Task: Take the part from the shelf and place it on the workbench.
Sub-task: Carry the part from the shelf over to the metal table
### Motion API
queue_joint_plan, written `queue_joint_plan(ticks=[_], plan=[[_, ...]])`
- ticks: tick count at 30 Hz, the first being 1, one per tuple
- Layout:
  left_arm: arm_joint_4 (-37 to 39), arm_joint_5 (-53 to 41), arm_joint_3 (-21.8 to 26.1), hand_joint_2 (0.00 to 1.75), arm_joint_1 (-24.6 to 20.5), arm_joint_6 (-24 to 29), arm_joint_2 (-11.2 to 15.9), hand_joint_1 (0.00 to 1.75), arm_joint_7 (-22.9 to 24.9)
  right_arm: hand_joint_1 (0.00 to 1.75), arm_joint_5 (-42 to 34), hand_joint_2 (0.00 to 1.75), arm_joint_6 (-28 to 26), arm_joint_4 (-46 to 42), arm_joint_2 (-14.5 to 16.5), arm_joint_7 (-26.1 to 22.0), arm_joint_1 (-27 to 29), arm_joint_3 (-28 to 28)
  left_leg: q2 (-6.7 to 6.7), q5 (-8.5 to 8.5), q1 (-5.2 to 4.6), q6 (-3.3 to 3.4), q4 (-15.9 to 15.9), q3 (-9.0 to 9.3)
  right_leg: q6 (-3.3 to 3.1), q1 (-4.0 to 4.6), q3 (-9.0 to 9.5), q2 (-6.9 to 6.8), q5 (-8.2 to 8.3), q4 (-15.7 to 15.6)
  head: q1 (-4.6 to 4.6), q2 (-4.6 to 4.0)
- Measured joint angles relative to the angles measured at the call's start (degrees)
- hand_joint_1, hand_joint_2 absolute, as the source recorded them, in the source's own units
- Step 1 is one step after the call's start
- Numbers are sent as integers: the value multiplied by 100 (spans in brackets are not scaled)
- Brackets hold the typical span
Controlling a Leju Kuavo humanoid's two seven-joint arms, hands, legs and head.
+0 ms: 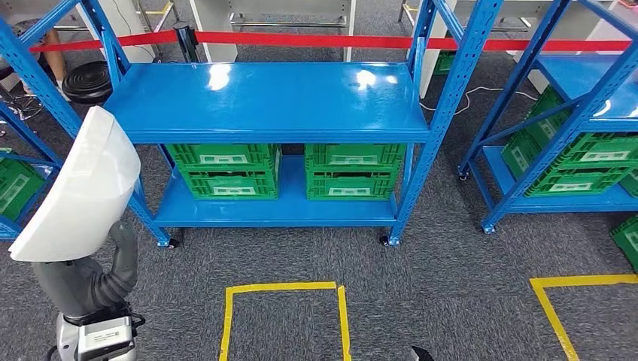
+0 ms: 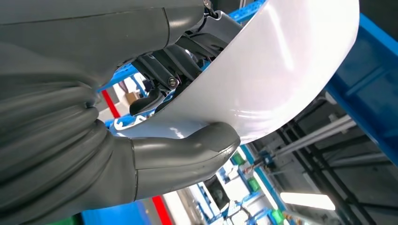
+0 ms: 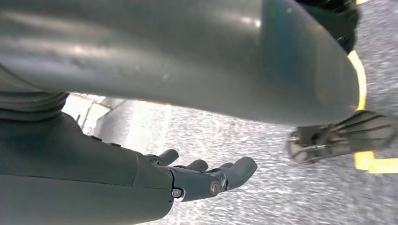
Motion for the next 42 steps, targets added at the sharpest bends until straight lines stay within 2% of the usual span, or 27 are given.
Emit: queue_joint_plan(ticks=[1,3,5,7,9,11,12,15,16,17,18,20,22,23,24,26,27,29,31,32,33,34,36,37,38,40,42], plan=[[11,-17,0,175,1,-15,-11,175,0,0,-1,0,-3,0,-1,14,-4,-1,2,72,-4,-1,15,-94,9,1,-30,0,-103,306,2,0],[33,-44,0,175,2,-24,-25,175,0,0,-3,0,-7,0,-2,18,-7,-1,5,203,-7,-18,67,-300,7,2,151,-1,77,447,2,0],[43,-58,1,175,3,-25,-32,175,0,0,-4,0,-10,0,-5,19,-15,-1,7,294,-9,-54,141,-477,-20,4,681,-5,299,-150,1,0],[43,-76,5,175,5,-22,-37,175,1,0,-5,0,-37,0,-9,18,-31,-1,12,366,-21,-113,210,-583,-78,28,1180,-2,197,-893,-3,0],[44,-92,9,175,9,-18,-38,175,0,0,-5,0,-103,0,-10,16,-36,-1,17,456,-23,-185,218,-616,-151,57,1312,2,107,-1173,-2,0],[57,-97,9,175,10,-16,-37,175,-1,0,-23,0,-173,1,-6,18,-32,-7,5,472,-8,-256,229,-656,-234,44,1226,-9,200,-1188,1,1],[67,-92,9,175,8,-16,-37,175,0,0,-38,0,-199,2,-6,20,-33,-14,-6,345,-2,-288,325,-709,-275,35,1167,-12,259,-1204,0,1],[105,-26,9,175,-5,-16,-43,175,0,0,-84,0,-230,2,-11,16,-36,-51,-20,-405,23,-367,1179,-952,-330,20,950,16,435,-1216,-4,0],[125,-2,9,175,-9,-16,-49,175,0,0,-99,0,-233,2,-12,16,-32,-66,-20,-534,28,-385,1509,-1002,-327,20,876,37,495,-1214,-5,0],[148,12,9,175,-13,-17,-57,175,0,0,-114,0,-235,2,-11,17,-27,-81,-21,-530,30,-392,1717,-995,-318,20,806,66,557,-1211,-4,0],[168,20,9,175,-19,-21,-65,175,0,0,-126,0,-236,2,-11,17,-23,-96,-27,-418,31,-389,1742,-902,-304,19,741,102,616,-1207,-5,0],[197,18,10,175,-39,-41,-79,175,0,0,-129,0,-237,2,-10,17,-22,-113,-142,-148,34,-348,1175,-425,-268,16,646,189,717,-1200,-4,0],[209,-5,24,175,-56,-58,-88,175,1,0,-125,0,-237,2,-8,16,-33,-119,-391,-153,36,-283,387,114,-211,17,573,285,802,-1193,-5,-1],[214,-19,33,175,-63,-61,-94,175,1,0,-122,0,-237,2,-8,15,-40,-121,-473,-221,30,-253,138,262,-174,14,539,335,845,-1190,-6,-1],[217,-29,42,175,-65,-62,-103,175,1,0,-119,0,-237,2,-7,15,-43,-122,-473,-269,20,-226,37,307,-132,14,504,392,892,-1194,-6,0],[221,-35,53,175,-69,-69,-124,175,0,0,-110,0,-236,2,-9,15,-27,-126,-344,-254,27,-148,-15,281,-58,4,438,433,938,-1176,-5,0],[221,-35,61,175,-69,-83,-136,175,-1,0,-101,0,-236,2,-9,25,-17,-127,-276,-223,37,-101,-22,263,-29,3,382,368,872,-1082,6,0],[223,-37,88,175,-60,-121,-158,175,-1,0,-84,0,-233,2,-9,59,-13,-130,-120,-169,45,-31,-29,219,21,-3,132,160,516,-525,24,0],[236,-38,112,175,-35,-197,-177,175,0,0,-72,0,-228,2,-9,84,-17,-130,30,-142,35,-16,-5,154,71,-8,-172,71,141,227,30,0],[245,-22,127,175,-20,-273,-192,175,0,0,-69,0,-226,2,-9,83,-13,-131,104,-134,33,-18,14,124,86,-10,-221,58,82,416,30,0],[253,10,151,175,-7,-374,-211,175,1,0,-66,0,-228,2,-9,84,-7,-134,177,-132,32,-23,35,100,92,-11,-156,40,124,391,30,1],[258,53,185,175,3,-488,-234,175,1,0,-64,0,-230,2,-10,85,-4,-138,249,-134,32,-30,58,83,87,-10,26,-1,249,143,31,0],[261,138,274,175,9,-717,-282,175,1,0,-62,0,-234,2,-12,85,-14,-148,381,-156,16,-65,106,63,44,16,517,-209,500,-634,31,0],[262,163,328,175,8,-807,-303,175,0,0,-62,0,-234,2,-12,84,-21,-151,436,-169,2,-93,123,56,-2,32,674,-291,562,-917,27,0],[264,180,382,175,7,-867,-326,175,0,0,-61,0,-234,2,-11,83,-25,-154,483,-178,-13,-124,133,53,-48,50,741,-336,576,-1064,23,1],[268,202,486,175,-1,-866,-378,175,0,0,-57,0,-234,3,-10,82,-14,-160,572,-177,-25,-189,125,62,-137,63,710,-254,586,-1105,18,0],[267,214,571,175,-14,-762,-421,175,-1,0,-51,0,-237,4,-8,90,2,-169,486,-250,-7,-259,203,34,-208,40,700,-158,624,-1137,15,0]])
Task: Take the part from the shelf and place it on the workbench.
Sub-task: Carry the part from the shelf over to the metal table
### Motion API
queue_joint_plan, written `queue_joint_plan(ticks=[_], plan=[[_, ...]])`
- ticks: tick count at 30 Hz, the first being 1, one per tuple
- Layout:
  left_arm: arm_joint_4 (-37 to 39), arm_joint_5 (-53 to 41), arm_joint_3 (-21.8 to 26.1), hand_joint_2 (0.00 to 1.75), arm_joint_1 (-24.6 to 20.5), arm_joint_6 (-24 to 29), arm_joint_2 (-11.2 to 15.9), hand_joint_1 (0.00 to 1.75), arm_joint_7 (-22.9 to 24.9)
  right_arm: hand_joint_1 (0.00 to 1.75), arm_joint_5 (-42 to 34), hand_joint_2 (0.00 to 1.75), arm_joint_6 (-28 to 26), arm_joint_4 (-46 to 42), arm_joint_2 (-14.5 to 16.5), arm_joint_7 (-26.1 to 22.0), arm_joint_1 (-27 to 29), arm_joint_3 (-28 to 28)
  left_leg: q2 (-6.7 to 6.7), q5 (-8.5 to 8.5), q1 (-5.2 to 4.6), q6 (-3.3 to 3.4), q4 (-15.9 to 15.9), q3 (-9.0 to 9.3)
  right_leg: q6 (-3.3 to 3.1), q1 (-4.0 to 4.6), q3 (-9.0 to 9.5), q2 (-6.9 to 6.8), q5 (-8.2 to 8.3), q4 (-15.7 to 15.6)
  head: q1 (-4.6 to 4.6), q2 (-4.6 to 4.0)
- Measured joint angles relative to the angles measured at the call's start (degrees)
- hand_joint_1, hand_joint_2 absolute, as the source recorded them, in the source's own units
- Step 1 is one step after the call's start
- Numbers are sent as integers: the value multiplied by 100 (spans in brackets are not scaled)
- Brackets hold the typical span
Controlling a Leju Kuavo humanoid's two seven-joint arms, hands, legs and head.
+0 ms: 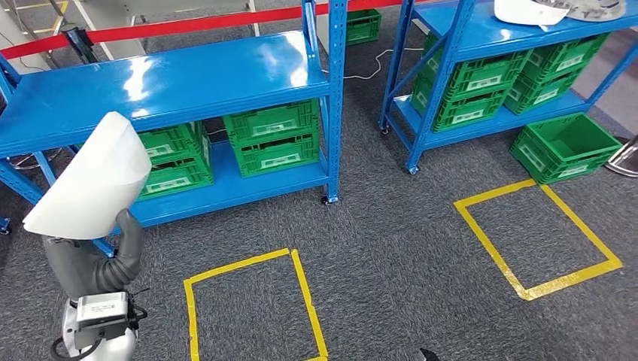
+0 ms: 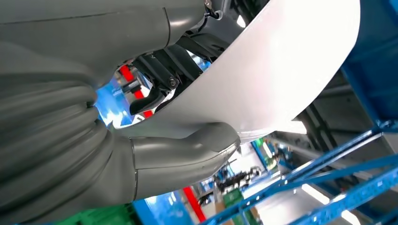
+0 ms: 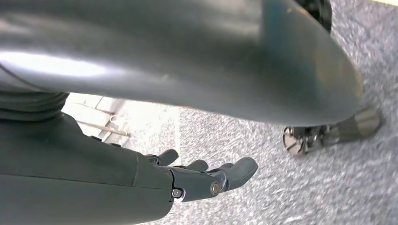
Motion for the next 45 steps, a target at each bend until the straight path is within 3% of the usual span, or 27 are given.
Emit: queue_joint_plan(ticks=[2,4,5,6,8,9,11,12,14,16,18,20,21,23,25,27,29,30,32,34,36,37,38,40,42,44,45], plan=[[3,3,68,175,2,96,-18,175,-1,0,4,0,-5,0,4,8,-8,-5,-276,-293,27,-58,461,-200,-56,-33,-4,92,35,-25,-10,0],[20,-31,117,175,38,186,-26,175,0,0,5,0,-9,0,7,10,-18,-9,-450,-626,40,-90,1188,-529,-77,-38,-20,208,46,-25,-15,0],[33,-59,134,175,65,227,-28,175,1,0,5,0,-9,1,8,10,-14,-14,-475,-684,45,-98,1427,-642,-76,-38,-24,277,50,-23,-17,0],[45,-87,149,175,88,257,-30,175,1,0,6,0,-11,1,9,11,-7,-22,-487,-626,49,-100,1464,-666,-71,-39,-26,348,54,-19,-17,0],[55,-110,180,175,115,279,-35,175,1,0,11,0,-15,1,11,13,-2,-37,-567,-248,63,-83,942,-435,-48,-46,-26,496,65,-6,-18,0],[55,-111,202,175,121,290,-39,175,1,0,16,0,-17,1,14,11,-7,-41,-701,-73,73,-69,560,-264,-27,-46,-32,566,73,4,-17,0],[45,-114,255,175,148,344,-55,175,0,0,31,0,-17,1,17,9,-23,-44,-929,88,84,-38,36,-48,41,-49,-73,700,99,22,-14,0],[39,-124,277,175,164,387,-66,175,0,0,39,0,-16,1,18,9,-20,-45,-976,77,76,-12,-33,-28,89,-54,-100,763,123,16,-12,0],[19,-176,298,175,182,478,-88,175,1,0,54,0,-15,1,19,11,5,-48,-874,110,67,67,-60,-23,178,-72,-145,846,166,-6,-13,0],[-4,-287,316,175,192,563,-119,175,-1,0,80,0,-16,1,18,22,12,-49,-740,159,83,156,-94,-16,232,-55,-252,638,45,182,10,0],[-11,-407,364,175,227,603,-156,175,-1,0,104,0,-14,1,17,39,-9,-50,-579,179,76,204,-110,-29,264,-34,-539,328,-304,801,39,-1],[-8,-477,410,175,262,575,-188,175,1,0,113,0,-7,1,21,45,-16,-51,-409,178,58,220,-102,-48,287,-36,-835,224,-572,1467,46,-1],[-5,-494,422,175,270,544,-205,175,1,0,115,0,-3,2,22,46,-10,-51,-327,176,53,223,-95,-55,289,-36,-861,203,-570,1564,47,-1],[-1,-506,433,175,273,469,-230,175,1,0,116,0,0,2,23,48,-3,-52,-177,165,49,218,-78,-59,267,-30,-574,124,-319,1112,48,0],[-4,-524,441,175,272,407,-239,175,1,0,116,0,0,1,23,48,-20,-52,-51,139,26,187,-53,-53,206,2,-137,-147,-83,344,47,-1],[-9,-577,466,175,268,354,-245,175,1,0,116,0,1,1,29,42,-39,-52,61,117,0,128,-45,-37,135,41,26,-293,-25,11,46,-1],[-11,-636,497,175,261,281,-260,175,0,0,116,0,2,2,40,32,-33,-54,168,109,-12,67,-66,-17,74,41,2,-170,5,-6,46,0],[-14,-652,511,175,258,247,-267,175,1,0,116,0,2,3,47,29,-26,-55,143,81,-6,34,-47,-17,42,22,0,-114,26,-24,45,0],[-22,-671,550,175,270,200,-273,175,0,0,115,0,1,3,61,30,-28,-59,-105,-161,15,-26,282,-143,-22,-26,-1,8,70,-60,26,-1],[-24,-663,578,175,327,161,-270,175,1,0,112,0,4,3,68,28,-37,-63,-394,-551,39,-71,1013,-453,-52,-38,-24,147,88,-63,7,-1],[-17,-635,587,175,393,109,-266,175,1,0,108,0,8,3,72,28,-28,-71,-477,-683,47,-92,1503,-685,-52,-39,-40,302,101,-60,6,0],[-13,-621,589,175,410,83,-264,175,1,0,108,0,8,3,72,29,-20,-77,-492,-578,51,-92,1447,-665,-44,-41,-43,380,108,-56,6,0],[-11,-607,590,175,418,61,-264,175,1,0,108,0,7,3,72,29,-13,-82,-524,-379,57,-85,1168,-540,-32,-44,-43,459,116,-51,7,0],[-9,-551,592,175,420,11,-261,175,1,0,105,0,7,3,71,28,-15,-89,-774,-18,83,-67,378,-189,15,-46,-62,605,129,-28,6,0],[-9,-474,592,175,431,-24,-259,175,2,0,102,0,7,3,70,28,-22,-94,-994,84,92,-28,-28,-27,95,-46,-112,732,157,-17,9,0],[-10,-406,593,175,439,-36,-256,175,2,0,101,0,7,3,68,29,-8,-107,-939,93,76,51,-45,-26,189,-60,-162,856,207,-38,10,-1],[-11,-375,595,175,437,-36,-256,175,1,0,100,0,7,3,63,29,6,-116,-872,115,75,98,-57,-20,221,-64,-184,835,209,-23,10,-1]])
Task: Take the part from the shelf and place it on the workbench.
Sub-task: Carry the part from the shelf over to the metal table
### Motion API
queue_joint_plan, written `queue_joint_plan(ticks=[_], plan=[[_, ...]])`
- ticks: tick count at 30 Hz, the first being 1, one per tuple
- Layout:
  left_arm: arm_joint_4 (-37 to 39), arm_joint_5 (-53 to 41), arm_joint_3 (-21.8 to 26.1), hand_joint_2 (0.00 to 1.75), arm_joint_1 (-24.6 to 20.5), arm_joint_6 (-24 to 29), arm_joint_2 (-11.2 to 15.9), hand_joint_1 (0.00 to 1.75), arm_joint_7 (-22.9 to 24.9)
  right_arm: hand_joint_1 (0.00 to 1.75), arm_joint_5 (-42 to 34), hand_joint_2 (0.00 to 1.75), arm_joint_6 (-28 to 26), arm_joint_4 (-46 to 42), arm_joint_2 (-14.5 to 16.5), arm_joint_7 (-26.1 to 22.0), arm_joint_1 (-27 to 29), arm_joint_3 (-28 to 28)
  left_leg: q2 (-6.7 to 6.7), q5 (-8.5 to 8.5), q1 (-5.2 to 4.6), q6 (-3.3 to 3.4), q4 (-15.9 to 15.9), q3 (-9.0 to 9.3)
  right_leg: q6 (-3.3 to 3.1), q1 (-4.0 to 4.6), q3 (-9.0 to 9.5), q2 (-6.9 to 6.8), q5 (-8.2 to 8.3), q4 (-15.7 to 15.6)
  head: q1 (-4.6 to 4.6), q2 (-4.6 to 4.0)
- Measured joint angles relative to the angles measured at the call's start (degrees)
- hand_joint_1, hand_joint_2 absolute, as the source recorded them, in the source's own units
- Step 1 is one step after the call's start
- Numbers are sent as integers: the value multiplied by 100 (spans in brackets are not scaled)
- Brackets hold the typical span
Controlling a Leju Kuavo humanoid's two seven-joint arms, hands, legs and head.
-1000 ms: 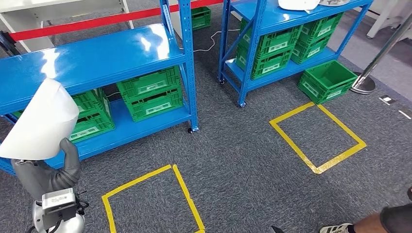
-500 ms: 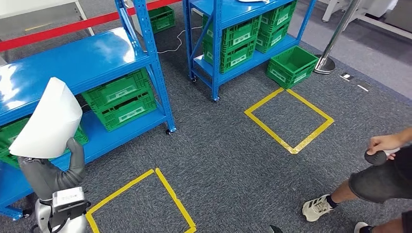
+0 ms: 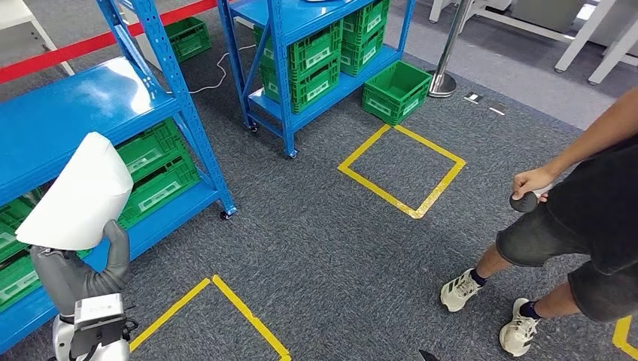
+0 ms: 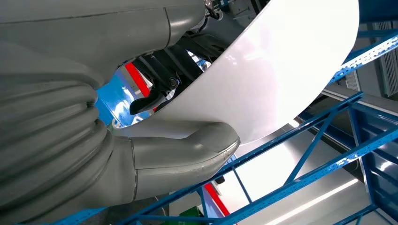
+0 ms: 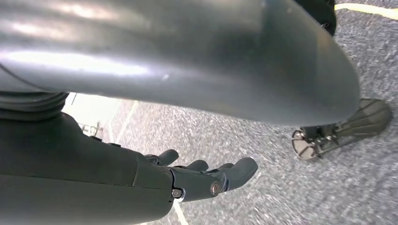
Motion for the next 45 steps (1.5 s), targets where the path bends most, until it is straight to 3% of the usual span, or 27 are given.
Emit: queue_joint_plan(ticks=[2,4,6,7,8,10,12,13,15,17,19,20,21,22,24,26,28,30,32,34,36,37,38,39,42,43,45], plan=[[-7,53,3,175,-1,-1,-1,175,0,0,-1,0,-1,0,-9,4,5,-18,147,44,13,84,-35,6,45,13,-144,-255,-168,270,30,0],[-11,89,9,175,14,-2,2,175,0,0,-2,0,-2,0,-11,5,-10,-28,309,52,-5,121,-34,-10,76,24,-481,-558,-541,980,61,1],[-11,92,20,175,34,7,5,175,0,0,-2,0,-1,0,-11,2,-13,-39,477,45,-26,133,-22,-27,93,20,-749,-635,-761,1583,63,1],[-12,73,25,175,43,21,5,175,0,0,-2,0,-1,0,-11,0,-8,-45,557,41,-31,134,-17,-31,90,21,-736,-650,-725,1600,64,1],[-15,49,32,175,53,39,4,175,0,0,-1,0,-3,0,-12,1,-4,-51,630,36,-35,130,-13,-31,78,24,-595,-676,-600,1373,64,1],[-38,23,61,175,66,67,1,175,0,0,1,0,-5,0,-13,1,-11,-61,759,18,-50,107,-3,-21,24,53,-135,-868,-305,577,64,1],[-71,53,105,175,68,72,-1,175,-1,0,1,0,-5,0,-12,0,-28,-64,858,-8,-75,54,4,-3,-43,93,127,-1041,-175,72,59,0],[-81,75,122,175,67,73,-1,175,-1,0,1,0,-5,0,-12,-1,-32,-66,903,-15,-86,23,-6,11,-73,108,135,-1051,-178,21,57,-1],[-93,110,154,175,65,74,-3,175,0,0,0,0,-4,0,-10,0,-25,-72,954,-31,-86,-48,-25,36,-132,93,131,-931,-148,-10,56,-1],[-103,118,186,175,62,72,-4,175,-2,0,0,0,-9,0,-10,2,-23,-80,758,-180,-72,-119,153,-27,-197,52,145,-826,-107,-50,45,0],[-92,86,225,175,65,50,-7,175,-1,0,-5,0,-15,0,-9,1,-37,-91,476,-542,-50,-171,782,-300,-240,34,141,-713,-84,-62,30,-1],[-76,68,245,175,67,-15,-16,175,14,0,-11,0,-17,0,-9,-1,-42,-99,414,-717,-44,-186,1174,-481,-249,36,132,-646,-79,-61,27,-1],[-55,55,270,175,68,-136,-31,175,49,0,-23,0,-19,0,-9,-1,-42,-109,391,-805,-41,-197,1467,-620,-251,37,126,-574,-76,-59,28,0],[-30,52,303,175,66,-302,-55,175,97,0,-36,0,-20,0,-10,0,-38,-119,382,-777,-36,-201,1571,-676,-247,37,123,-500,-72,-55,29,0],[38,113,406,175,28,-654,-128,175,227,0,-68,0,-22,0,-11,1,-33,-147,322,-410,-15,-195,1101,-468,-225,32,122,-342,-60,-41,28,0],[113,263,537,175,-55,-879,-210,175,306,0,-86,0,-22,-1,-11,0,-45,-178,38,-93,24,-174,345,-137,-177,31,94,-194,-43,-13,30,0],[156,393,671,175,-111,-985,-283,175,316,0,-81,0,-22,-1,-11,-1,-68,-199,-144,-41,36,-129,36,-25,-98,26,35,-62,-7,-2,34,1],[170,429,784,175,-144,-1013,-342,175,301,0,-60,0,-22,-1,-11,0,-63,-208,-31,-20,12,-45,25,-20,-11,6,-15,48,36,-12,34,1],[176,370,878,175,-207,-988,-402,175,274,0,-30,0,-29,0,-10,9,-45,-211,99,20,5,47,1,-2,38,9,-104,-141,-53,139,47,1],[186,254,965,175,-243,-948,-445,175,236,0,-8,0,-40,0,-6,27,-56,-214,246,40,-1,100,-15,-9,60,27,-373,-480,-373,709,75,1],[221,143,1020,175,-247,-927,-457,175,197,0,-3,0,-44,0,2,37,-68,-215,416,36,-22,119,-9,-22,77,31,-706,-609,-676,1427,87,0],[246,101,1031,175,-251,-923,-463,175,177,0,-6,0,-44,0,4,39,-64,-218,499,32,-29,123,-6,-26,79,31,-775,-628,-705,1591,87,0],[271,66,1033,175,-262,-922,-472,175,155,0,-11,0,-44,0,6,43,-59,-223,577,27,-32,123,-4,-27,74,31,-724,-647,-631,1526,88,0],[295,39,1033,175,-283,-922,-484,175,132,0,-20,0,-45,0,6,48,-54,-232,649,20,-33,118,0,-24,61,35,-554,-695,-478,1235,88,1],[369,-8,1034,175,-425,-923,-514,175,84,0,-50,0,-48,-1,6,60,-73,-262,827,-25,-65,57,28,-13,-17,83,28,-1031,-134,180,85,-1],[398,-28,1034,175,-484,-923,-521,175,78,0,-54,0,-48,-1,7,60,-84,-267,875,-39,-78,27,30,-7,-45,101,82,-1078,-119,56,83,-1],[460,-80,1032,175,-596,-925,-541,175,73,0,-53,0,-48,-1,7,56,-91,-278,980,-54,-89,-34,5,21,-101,110,68,-960,-105,31,82,-1]])
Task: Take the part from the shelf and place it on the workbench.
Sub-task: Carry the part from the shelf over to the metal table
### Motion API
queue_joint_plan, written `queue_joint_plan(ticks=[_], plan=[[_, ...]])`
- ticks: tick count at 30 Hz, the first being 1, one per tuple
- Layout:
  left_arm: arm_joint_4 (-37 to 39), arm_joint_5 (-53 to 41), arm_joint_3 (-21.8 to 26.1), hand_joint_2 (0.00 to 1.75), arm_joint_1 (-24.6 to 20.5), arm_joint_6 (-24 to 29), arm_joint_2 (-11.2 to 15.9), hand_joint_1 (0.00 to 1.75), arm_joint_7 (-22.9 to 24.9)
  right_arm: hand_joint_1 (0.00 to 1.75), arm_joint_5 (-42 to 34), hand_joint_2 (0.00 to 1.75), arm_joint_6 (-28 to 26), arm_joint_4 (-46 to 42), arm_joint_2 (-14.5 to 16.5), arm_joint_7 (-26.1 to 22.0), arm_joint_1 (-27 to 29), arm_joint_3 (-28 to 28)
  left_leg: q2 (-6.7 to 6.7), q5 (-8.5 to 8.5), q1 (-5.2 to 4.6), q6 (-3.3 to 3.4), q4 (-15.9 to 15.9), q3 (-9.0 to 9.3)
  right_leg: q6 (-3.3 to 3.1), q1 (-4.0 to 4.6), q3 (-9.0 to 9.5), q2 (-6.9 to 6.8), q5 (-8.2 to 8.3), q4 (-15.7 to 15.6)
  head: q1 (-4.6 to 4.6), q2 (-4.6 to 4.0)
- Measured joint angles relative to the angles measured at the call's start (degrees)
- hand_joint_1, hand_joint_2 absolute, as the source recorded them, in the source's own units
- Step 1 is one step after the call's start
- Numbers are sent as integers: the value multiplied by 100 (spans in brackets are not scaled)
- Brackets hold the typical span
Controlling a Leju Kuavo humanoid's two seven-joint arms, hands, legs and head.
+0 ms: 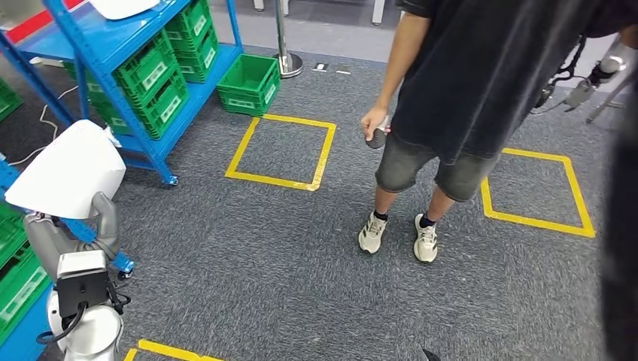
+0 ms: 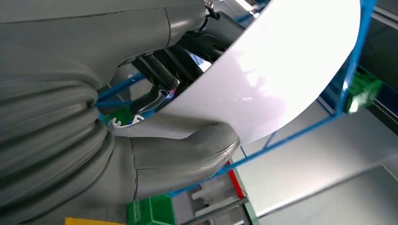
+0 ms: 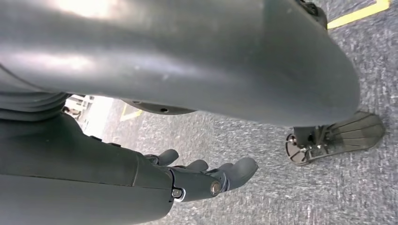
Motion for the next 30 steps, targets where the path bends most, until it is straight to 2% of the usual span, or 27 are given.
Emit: queue_joint_plan(ticks=[1,3,5,6,7,8,9,10,11,12,13,14,15,16,17,18,20,21,22,23,24,25,27,28,29,30], plan=[[32,-27,-1,175,-55,0,-10,175,1,0,1,0,-1,1,1,0,2,-8,-13,-25,9,-33,15,6,-29,-14,3,60,14,-19,-1,1],[78,-70,-2,175,-137,1,-20,175,-4,0,2,0,-2,0,0,3,-1,-23,-228,-219,30,-90,290,-101,-90,-55,17,172,46,-56,-16,0],[122,-93,-3,175,-158,2,-18,175,-10,0,2,0,-1,1,1,1,-14,-32,-503,-573,48,-126,984,-418,-123,-70,14,295,55,-62,-32,0],[148,-93,-3,175,-154,2,-17,175,-10,0,2,0,-1,1,1,-2,-18,-37,-557,-702,50,-139,1334,-591,-129,-70,12,369,56,-61,-31,0],[176,-93,-3,175,-153,2,-16,175,-11,0,2,0,0,1,2,-4,-18,-43,-583,-733,53,-147,1545,-707,-129,-70,11,449,56,-59,-33,1],[199,-93,-3,175,-157,2,-16,175,-19,0,0,0,0,1,2,-4,-15,-53,-597,-650,56,-148,1547,-728,-125,-72,10,529,58,-55,-33,0],[217,-92,-3,175,-167,2,-16,175,-31,0,-4,0,0,1,2,-3,-13,-64,-619,-467,64,-145,1330,-645,-117,-75,11,608,62,-48,-33,1],[232,-90,-3,175,-186,1,-16,175,-44,0,-10,0,0,1,2,-3,-12,-74,-695,-239,80,-142,954,-484,-102,-80,10,685,64,-36,-34,1],[248,-84,-3,175,-212,-1,-16,175,-57,0,-18,0,0,1,2,-3,-15,-84,-834,-84,97,-138,578,-322,-75,-77,-3,756,66,-17,-33,0],[261,-77,-3,175,-238,-4,-16,175,-66,0,-26,0,0,0,3,-5,-22,-90,-957,15,111,-125,290,-198,-39,-78,-25,826,72,-1,-31,1],[276,-72,-4,175,-261,-8,-16,175,-70,0,-33,0,-1,0,4,-7,-27,-94,-1049,47,112,-103,125,-127,4,-81,-52,889,83,8,-30,1],[289,-76,-5,175,-281,-12,-16,175,-72,0,-39,0,-1,0,8,-10,-29,-99,-1073,27,99,-69,88,-112,52,-88,-80,951,103,5,-29,1],[296,-85,-6,175,-302,-14,-16,175,-68,0,-42,0,-3,1,13,-11,-27,-104,-1016,45,88,-23,83,-111,96,-104,-102,1014,128,-9,-30,1],[301,-97,-7,175,-332,-15,-18,175,-61,0,-43,0,-8,1,18,-9,-21,-109,-949,65,82,25,70,-107,128,-114,-119,1002,138,-3,-30,1],[303,-108,-8,175,-366,-15,-21,175,-53,0,-41,0,-16,1,25,-3,-21,-115,-887,86,83,71,53,-104,151,-110,-156,901,106,56,-20,1],[303,-113,-7,175,-400,-15,-23,175,-43,0,-38,0,-28,1,28,3,-31,-119,-817,105,87,111,36,-104,167,-97,-240,742,7,222,-9,1],[316,-116,-3,175,-436,-16,-23,175,-18,0,-30,0,-50,1,35,13,-67,-121,-668,113,67,159,25,-109,189,-75,-559,416,-340,888,11,1],[332,-115,-1,175,-440,-17,-21,175,-5,0,-21,0,-61,1,37,13,-82,-121,-585,111,53,170,28,-115,199,-75,-739,355,-498,1270,13,1],[352,-108,1,175,-440,-31,-21,175,7,0,-12,0,-73,1,38,13,-89,-121,-503,106,42,179,31,-117,201,-77,-857,333,-577,1531,13,1],[372,-71,1,175,-440,-86,-21,175,14,0,-2,0,-89,1,39,13,-89,-121,-427,101,34,183,33,-118,198,-77,-874,322,-558,1593,14,1],[388,11,3,175,-441,-197,-22,175,17,0,5,0,-106,1,38,13,-87,-122,-356,95,29,183,35,-116,186,-74,-768,301,-445,1420,14,1],[397,128,6,175,-442,-359,-22,175,20,0,9,0,-119,1,37,13,-84,-123,-290,87,25,180,36,-109,165,-65,-555,237,-281,1055,14,1],[402,315,20,175,-441,-638,-22,175,19,0,13,0,-144,-1,35,13,-92,-127,-174,61,2,146,41,-95,91,-17,-135,14,-45,292,11,1],[403,342,33,175,-441,-696,-22,175,16,0,11,0,-154,-1,34,13,-95,-129,-124,48,-8,118,41,-85,55,7,-25,-57,3,77,11,1],[407,327,44,175,-440,-697,-24,175,13,0,8,0,-166,-1,34,13,-95,-132,-75,37,-16,87,36,-75,23,28,0,-71,5,2,10,1],[410,290,54,175,-441,-676,-27,175,7,0,4,0,-175,-1,34,12,-85,-139,-25,31,-17,58,23,-61,1,33,-9,-10,20,-5,9,1]])
